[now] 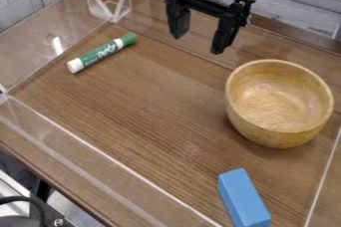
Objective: Put the blue block in the brown bowl
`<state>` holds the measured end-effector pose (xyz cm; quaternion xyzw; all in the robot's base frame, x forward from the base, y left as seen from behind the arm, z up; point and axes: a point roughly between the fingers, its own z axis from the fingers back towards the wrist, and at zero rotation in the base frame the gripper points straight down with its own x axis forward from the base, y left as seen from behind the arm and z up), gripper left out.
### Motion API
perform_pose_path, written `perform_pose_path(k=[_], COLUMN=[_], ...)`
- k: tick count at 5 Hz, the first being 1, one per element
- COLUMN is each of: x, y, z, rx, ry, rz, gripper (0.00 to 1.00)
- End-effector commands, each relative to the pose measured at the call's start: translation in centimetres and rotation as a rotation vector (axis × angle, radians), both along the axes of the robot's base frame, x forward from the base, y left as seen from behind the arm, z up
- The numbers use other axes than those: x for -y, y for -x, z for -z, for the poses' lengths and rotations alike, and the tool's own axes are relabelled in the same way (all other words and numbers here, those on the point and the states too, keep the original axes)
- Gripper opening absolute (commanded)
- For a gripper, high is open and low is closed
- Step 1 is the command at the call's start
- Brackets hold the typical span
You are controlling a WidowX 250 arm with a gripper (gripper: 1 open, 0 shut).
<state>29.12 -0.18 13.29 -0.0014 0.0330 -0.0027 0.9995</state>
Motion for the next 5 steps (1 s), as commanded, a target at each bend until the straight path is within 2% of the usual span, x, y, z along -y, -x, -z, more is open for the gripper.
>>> perform_pose_path(k=[1, 3, 4, 5], x=[1.3, 5.2, 6.4, 8.2], y=[1.1, 4.7, 5.9, 7.5], z=[0.2, -0.2, -0.2, 0.1], rx=[0.001, 0.045, 0.057, 0.081], ry=[0.005, 0.02, 0.027, 0.05], rz=[-0.056, -0.237, -0.326, -0.437], gripper=[1.0, 1.0, 1.0, 1.0])
